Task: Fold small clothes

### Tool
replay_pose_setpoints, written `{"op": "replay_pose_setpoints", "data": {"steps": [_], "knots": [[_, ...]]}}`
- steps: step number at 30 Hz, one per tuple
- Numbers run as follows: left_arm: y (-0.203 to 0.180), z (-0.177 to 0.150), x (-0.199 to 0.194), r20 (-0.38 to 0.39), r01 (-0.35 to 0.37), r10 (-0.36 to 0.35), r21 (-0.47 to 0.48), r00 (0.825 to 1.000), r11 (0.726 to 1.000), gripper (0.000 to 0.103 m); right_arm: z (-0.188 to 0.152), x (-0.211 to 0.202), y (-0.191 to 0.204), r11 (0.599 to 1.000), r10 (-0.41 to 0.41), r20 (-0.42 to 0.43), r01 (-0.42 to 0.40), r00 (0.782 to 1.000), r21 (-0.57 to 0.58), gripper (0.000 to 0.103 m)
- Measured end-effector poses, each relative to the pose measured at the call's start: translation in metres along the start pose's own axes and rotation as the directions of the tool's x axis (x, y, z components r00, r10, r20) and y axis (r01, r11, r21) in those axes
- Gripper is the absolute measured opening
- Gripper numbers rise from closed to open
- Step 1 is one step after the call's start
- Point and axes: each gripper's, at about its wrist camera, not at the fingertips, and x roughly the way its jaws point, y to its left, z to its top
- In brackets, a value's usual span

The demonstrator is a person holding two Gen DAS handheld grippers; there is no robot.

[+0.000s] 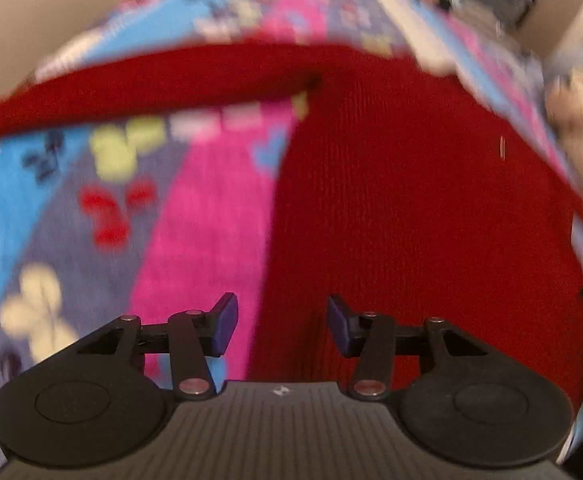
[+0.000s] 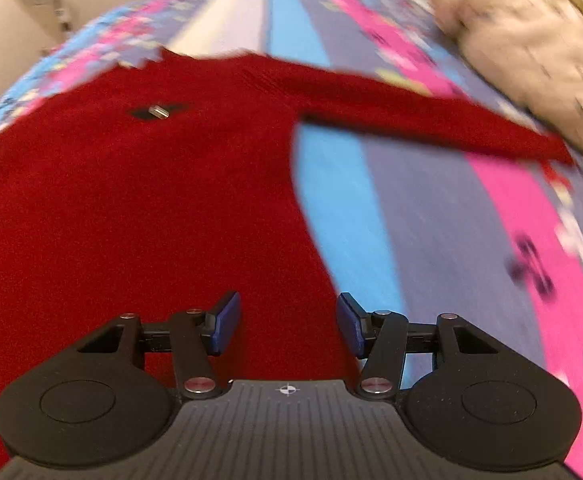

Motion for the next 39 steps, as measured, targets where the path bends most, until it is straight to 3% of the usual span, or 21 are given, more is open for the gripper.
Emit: {"op": "replay_pose_setpoints", "data": {"steps": [3, 8, 9, 10, 11, 12, 13, 14, 17, 19, 22, 25, 27, 29, 30, 31, 33, 34, 36, 38, 39], "knots": [[0.002, -0.028, -0.004, 0.005, -0.015, 0.015, 0.037, 1.0, 0.999, 0.054, -0.021, -0.005, -0.026, 0.997, 0.041, -0.033, -0.038, 0.999, 0.068, 0.063], [0.004, -0.054, -0.019, -0.012, -0.007, 0.008, 0.082, 1.0, 0.997, 0.053, -0.047, -0.021, -0.039, 0.996, 0.06, -0.039, -0.057, 0.997, 0.072, 0.063], [0.002, -0.057, -0.021, -0.009, -0.013, 0.014, 0.094, 1.0, 0.995, 0.05, -0.051, -0.023, -0.038, 0.995, 0.067, -0.039, -0.064, 0.997, 0.072, 0.063], [0.0, -0.057, -0.022, -0.009, -0.012, 0.013, 0.104, 1.0, 0.994, 0.038, -0.052, -0.024, -0.037, 0.996, 0.072, -0.035, -0.069, 0.997, 0.064, 0.061], [-0.002, -0.055, -0.022, -0.011, -0.003, 0.004, 0.109, 1.0, 0.994, 0.027, -0.054, -0.026, -0.034, 0.996, 0.082, -0.028, -0.081, 0.996, 0.048, 0.049], [-0.004, -0.055, -0.023, -0.005, -0.011, 0.011, 0.111, 1.0, 0.994, 0.022, -0.054, -0.027, -0.031, 0.993, 0.11, -0.021, -0.11, 0.994, 0.031, 0.023], [-0.006, -0.055, -0.025, 0.004, -0.029, 0.029, 0.124, 1.0, 0.992, 0.012, -0.053, -0.031, -0.03, 0.993, 0.117, -0.013, -0.116, 0.993, 0.022, 0.015], [-0.008, -0.054, -0.026, 0.009, -0.034, 0.033, 0.136, 0.999, 0.99, 0.011, -0.052, -0.035, -0.028, 0.995, 0.101, 0.0, -0.101, 0.995, 0.009, 0.01], [-0.008, -0.052, -0.043, 0.056, 0.008, -0.015, 0.133, 0.998, 0.991, 0.009, -0.044, -0.064, -0.047, 0.989, 0.103, 0.1, -0.113, 0.99, 0.097, 0.006], [-0.004, -0.051, -0.061, 0.117, 0.07, -0.082, 0.1, 0.99, 0.993, 0.009, -0.037, -0.09, -0.063, 0.973, 0.138, 0.19, -0.168, 0.972, 0.155, 0.005], [0.001, -0.057, -0.074, 0.137, 0.124, -0.131, 0.062, 0.982, 0.99, 0.009, -0.037, -0.096, -0.058, 0.987, 0.083, 0.194, -0.107, 0.977, 0.118, 0.005], [-0.005, -0.065, -0.058, 0.06, 0.007, -0.013, 0.103, 0.998, 0.995, 0.01, -0.042, -0.061, -0.051, 0.994, 0.019, 0.04, -0.023, 0.999, 0.102, 0.006], [-0.013, -0.065, -0.05, 0.08, -0.143, 0.131, 0.171, 0.988, 0.975, 0.01, -0.044, -0.046, -0.05, 0.992, -0.045, -0.025, 0.048, 0.999, 0.12, 0.011], [-0.023, -0.064, -0.061, 0.201, -0.22, 0.177, 0.218, 0.963, 0.951, 0.019, -0.043, -0.057, -0.043, 0.986, -0.116, 0.06, 0.107, 0.991, 0.13, 0.018], [-0.028, -0.064, -0.07, 0.26, -0.214, 0.151, 0.233, 0.954, 0.949, 0.025, -0.041, -0.068, -0.04, 0.987, -0.116, 0.137, 0.099, 0.984, 0.126, 0.021], [-0.031, -0.064, -0.075, 0.29, -0.193, 0.119, 0.239, 0.95, 0.952, 0.036, -0.04, -0.078, -0.035, 0.992, -0.087, 0.202, 0.065, 0.976, 0.112, 0.024], [-0.038, -0.065, -0.076, 0.285, -0.125, 0.049, 0.254, 0.957, 0.959, 0.04, -0.04, -0.088, -0.023, 0.998, 0.006, 0.275, -0.024, 0.961, 0.059, 0.046], [-0.042, -0.065, -0.071, 0.252, -0.096, 0.027, 0.266, 0.967, 0.959, 0.042, -0.042, -0.086, -0.019, 0.997, 0.059, 0.264, -0.071, 0.963, 0.034, 0.05], [-0.053, -0.067, -0.048, 0.138, -0.085, 0.043, 0.312, 0.99, 0.946, 0.06, -0.046, -0.066, -0.01, 0.992, 0.122, 0.149, -0.124, 0.981, 0.005, 0.053], [-0.063, -0.074, -0.022, 0.044, -0.14, 0.134, 0.381, 0.99, 0.914, 0.073, -0.056, -0.033, -0.004, 0.996, 0.08, -0.039, -0.081, 0.996, -0.022, 0.053], [-0.067, -0.077, -0.019, 0.054, -0.166, 0.157, 0.401, 0.986, 0.901, 0.077, -0.061, -0.03, -0.003, 0.997, 0.069, -0.034, -0.07, 0.997, -0.027, 0.053]]}}
